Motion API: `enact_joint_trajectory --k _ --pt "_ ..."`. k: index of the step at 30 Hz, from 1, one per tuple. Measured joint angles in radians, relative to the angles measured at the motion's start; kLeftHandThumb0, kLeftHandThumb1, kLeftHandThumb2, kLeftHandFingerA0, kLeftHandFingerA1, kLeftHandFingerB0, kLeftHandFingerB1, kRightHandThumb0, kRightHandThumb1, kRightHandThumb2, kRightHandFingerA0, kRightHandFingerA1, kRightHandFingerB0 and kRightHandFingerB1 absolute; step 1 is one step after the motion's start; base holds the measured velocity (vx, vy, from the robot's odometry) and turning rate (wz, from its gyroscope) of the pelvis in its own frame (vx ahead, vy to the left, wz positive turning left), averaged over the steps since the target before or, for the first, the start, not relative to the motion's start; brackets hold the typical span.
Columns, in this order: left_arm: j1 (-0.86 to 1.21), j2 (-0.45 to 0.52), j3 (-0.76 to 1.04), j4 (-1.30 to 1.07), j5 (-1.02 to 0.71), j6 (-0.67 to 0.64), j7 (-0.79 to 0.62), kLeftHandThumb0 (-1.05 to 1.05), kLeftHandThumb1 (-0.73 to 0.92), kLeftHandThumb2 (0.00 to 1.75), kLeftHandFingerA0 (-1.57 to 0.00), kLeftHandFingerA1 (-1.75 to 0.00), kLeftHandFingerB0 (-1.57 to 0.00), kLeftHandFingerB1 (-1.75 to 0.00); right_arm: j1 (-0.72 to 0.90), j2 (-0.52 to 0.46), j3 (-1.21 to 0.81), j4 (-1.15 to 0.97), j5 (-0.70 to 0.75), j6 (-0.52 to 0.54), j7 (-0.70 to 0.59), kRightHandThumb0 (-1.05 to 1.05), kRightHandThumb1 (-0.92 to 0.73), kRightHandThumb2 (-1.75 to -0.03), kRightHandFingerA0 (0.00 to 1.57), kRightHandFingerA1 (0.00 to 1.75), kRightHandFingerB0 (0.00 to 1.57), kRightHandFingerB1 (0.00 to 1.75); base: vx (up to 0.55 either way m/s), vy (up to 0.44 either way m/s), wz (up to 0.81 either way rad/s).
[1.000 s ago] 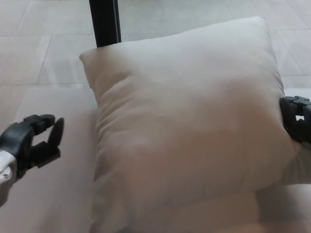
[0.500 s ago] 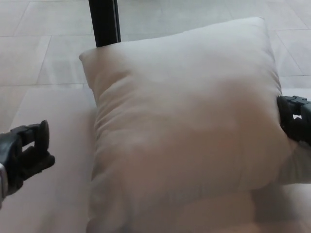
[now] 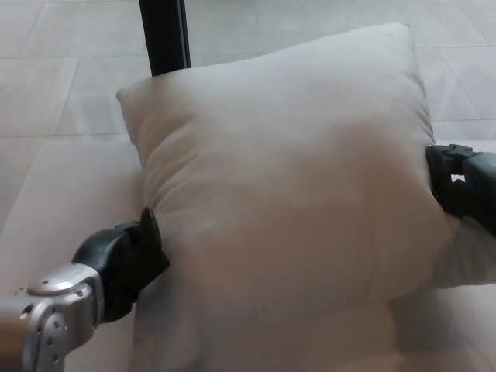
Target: The robot uses its left hand to press on the left side of the pillow kept in the middle of the desk and uses its right hand to lift up and the right side of the pillow and turn it over
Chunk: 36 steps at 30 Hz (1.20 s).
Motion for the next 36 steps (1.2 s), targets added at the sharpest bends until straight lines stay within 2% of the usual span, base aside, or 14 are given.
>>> enact_joint_trajectory --k 5,6,10,13,16,19,20,21,22,25,29,34,35,36 --pt "-0.033 -0.057 0.0 0.062 0.001 -0.005 0.002 -1.05 0.88 1.33 -0.01 -0.33 0.0 -0.01 -0.012 0.018 -0.015 0.003 0.003 0.013 0.015 -1.04 -0.75 -1.21 0.2 0.54 0.11 0.17 0.0 0.0 0.0" --pt "-0.042 -0.066 0.0 0.079 0.001 -0.009 0.002 -1.05 0.91 1.34 0.0 -0.27 0.0 -0.01 -0.016 0.027 -0.026 0.002 0.006 0.022 0.018 -1.05 -0.92 -0.81 0.34 0.47 0.0 0.24 0.0 0.0 0.0" --pt "-0.05 -0.131 0.021 0.124 0.005 -0.04 0.021 -1.05 0.88 1.31 -0.14 -0.25 0.0 -0.07 -0.019 0.072 -0.061 -0.032 0.01 0.055 0.018 -1.05 -0.69 -1.12 0.27 0.56 0.0 0.09 0.0 0.0 0.0" --pt "-0.05 -0.203 0.075 0.148 0.005 -0.067 0.049 -0.98 0.92 0.75 -0.09 -0.52 0.0 0.0 -0.034 0.104 -0.075 -0.046 0.01 0.071 0.018 -1.04 -0.65 -1.15 0.25 0.58 0.03 0.03 0.0 0.0 0.0" --pt "-0.05 -0.26 0.113 0.168 0.007 -0.095 0.078 -1.05 0.87 1.27 0.0 -0.26 0.0 -0.19 -0.055 0.117 -0.078 -0.058 0.01 0.092 0.017 -1.05 -0.87 -0.7 0.23 0.5 0.0 0.03 0.0 0.0 0.0" --pt "-0.051 -0.32 0.127 0.198 0.009 -0.141 0.099 -1.05 0.88 1.26 0.0 -0.24 0.0 -0.12 -0.089 0.139 -0.075 -0.077 0.01 0.129 0.017 -1.05 -0.62 -1.12 0.16 0.52 0.0 0.03 0.0 0.0 0.0" --pt "-0.054 -0.337 0.127 0.208 0.01 -0.155 0.107 -1.05 0.86 1.26 0.0 -0.22 0.0 -0.11 -0.101 0.145 -0.072 -0.08 0.01 0.139 0.017 -1.05 -0.85 -0.71 0.09 0.48 0.0 0.0 0.0 0.0 0.0" --pt "-0.057 -0.357 0.128 0.219 0.014 -0.172 0.117 -1.05 0.86 1.24 0.0 -0.2 0.0 -0.12 -0.116 0.151 -0.064 -0.082 0.01 0.151 0.017 -1.05 -0.65 -1.13 0.07 0.46 0.0 0.0 0.0 0.0 0.0" --pt "-0.061 -0.374 0.129 0.231 0.016 -0.186 0.128 -0.93 0.82 1.18 -0.33 -0.8 0.0 -0.13 -0.128 0.151 -0.051 -0.085 0.008 0.16 0.018 -1.05 -0.84 -0.68 0.09 0.5 0.0 0.0 0.0 0.0 0.0" --pt "-0.075 -0.391 0.13 0.282 0.027 -0.22 0.15 -0.69 0.92 0.79 -0.83 -1.6 -0.34 -0.76 -0.159 0.162 -0.008 -0.09 0.004 0.181 0.018 -1.05 -0.57 -0.85 0.14 0.54 0.0 0.06 0.0 0.0 0.0" --pt "-0.092 -0.397 0.095 0.349 0.051 -0.292 0.157 -0.82 0.92 0.77 -0.53 -0.92 -0.29 -0.75 -0.195 0.19 0.036 -0.095 -0.007 0.201 0.016 -1.02 -0.55 -0.69 0.26 0.57 0.0 0.23 0.0 0.0 0.0" --pt "-0.086 -0.388 0.031 0.37 0.082 -0.354 0.157 -0.77 0.92 0.87 -0.52 -1.09 -0.29 -0.81 -0.207 0.193 0.043 -0.095 -0.034 0.204 0.004 -1.02 -0.5 -0.72 0.27 0.63 0.0 0.2 0.0 0.0 0.0" --pt "-0.082 -0.384 0.011 0.373 0.092 -0.375 0.157 -0.73 0.92 0.76 -0.32 -0.94 0.0 -0.02 -0.207 0.193 0.046 -0.095 -0.042 0.205 0.0 -0.87 -0.41 -0.89 0.28 0.63 0.07 0.1 0.0 0.0 0.0" --pt "-0.079 -0.381 -0.004 0.372 0.1 -0.388 0.157 -0.89 0.8 1.17 -0.01 -0.46 0.0 -0.25 -0.207 0.193 0.051 -0.095 -0.048 0.205 -0.002 -0.94 -0.48 -0.63 0.23 0.61 0.0 0.29 0.0 0.0 0.0"
